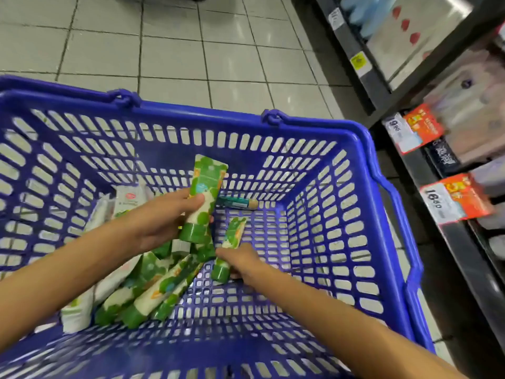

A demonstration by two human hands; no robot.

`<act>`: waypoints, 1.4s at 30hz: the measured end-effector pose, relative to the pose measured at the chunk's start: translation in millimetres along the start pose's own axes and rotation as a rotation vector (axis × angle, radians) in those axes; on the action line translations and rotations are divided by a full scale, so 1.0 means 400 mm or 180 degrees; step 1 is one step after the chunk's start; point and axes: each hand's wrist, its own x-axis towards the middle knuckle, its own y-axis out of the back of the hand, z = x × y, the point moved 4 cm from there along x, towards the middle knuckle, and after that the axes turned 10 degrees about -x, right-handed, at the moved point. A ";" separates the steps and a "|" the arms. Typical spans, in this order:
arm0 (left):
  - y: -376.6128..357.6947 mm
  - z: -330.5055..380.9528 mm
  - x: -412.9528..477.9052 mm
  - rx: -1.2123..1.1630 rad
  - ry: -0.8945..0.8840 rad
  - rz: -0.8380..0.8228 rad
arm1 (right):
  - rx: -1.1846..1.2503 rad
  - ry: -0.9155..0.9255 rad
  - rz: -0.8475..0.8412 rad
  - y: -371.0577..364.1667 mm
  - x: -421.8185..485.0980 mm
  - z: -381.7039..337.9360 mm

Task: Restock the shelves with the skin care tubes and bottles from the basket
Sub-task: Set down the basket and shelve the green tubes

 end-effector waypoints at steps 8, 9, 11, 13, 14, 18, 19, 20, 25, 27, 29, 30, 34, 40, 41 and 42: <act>-0.227 0.045 -0.058 0.0360 -0.0502 -0.0767 | 0.1841 0.1042 0.0277 0.205 -0.217 -0.041; -0.277 0.060 -0.065 0.0432 -0.0570 -0.0989 | 0.1693 0.1325 0.0428 0.254 -0.268 -0.034; -0.382 0.078 -0.081 0.0554 -0.0718 -0.1450 | 0.1593 0.1969 0.0709 0.364 -0.375 0.000; -0.487 0.079 -0.097 0.0596 -0.0839 -0.1848 | 0.1701 0.2261 0.1001 0.471 -0.480 0.066; -0.543 0.076 -0.103 0.0642 -0.0915 -0.2021 | 0.1799 0.2279 0.1108 0.516 -0.527 0.105; -0.815 0.056 -0.149 0.0993 -0.1356 -0.2893 | 0.2274 0.2519 0.1743 0.673 -0.684 0.274; -0.888 0.045 -0.163 0.1018 -0.1429 -0.3098 | 0.2403 0.2574 0.1979 0.710 -0.716 0.311; -0.962 0.034 -0.181 0.1101 -0.1589 -0.3207 | 0.2546 0.2628 0.2207 0.744 -0.749 0.345; -1.267 -0.031 -0.299 0.1284 -0.2333 -0.3507 | 0.3220 0.2967 0.3298 0.859 -0.889 0.507; -1.333 -0.072 -0.327 0.1308 -0.2409 -0.3614 | 0.3226 0.2882 0.3582 0.891 -0.919 0.572; -1.354 -0.128 -0.325 0.1134 -0.2146 -0.3591 | 0.3131 0.2736 0.3732 0.928 -0.936 0.629; -1.352 -0.160 -0.311 0.1094 -0.1996 -0.3478 | 0.3129 0.2605 0.3847 0.949 -0.945 0.658; -1.330 -0.226 -0.260 0.1745 -0.1786 -0.3330 | 0.2920 0.1807 0.4397 1.055 -0.993 0.766; -1.360 -0.167 -0.250 0.1698 -0.1954 -0.3311 | 0.1578 0.0252 0.4972 1.157 -0.990 0.903; -1.364 -0.160 -0.253 0.1653 -0.1933 -0.3293 | 0.1588 0.0248 0.4924 1.162 -0.972 0.914; -1.368 -0.155 -0.256 0.1617 -0.1909 -0.3262 | 0.1632 0.0295 0.4884 1.164 -0.955 0.920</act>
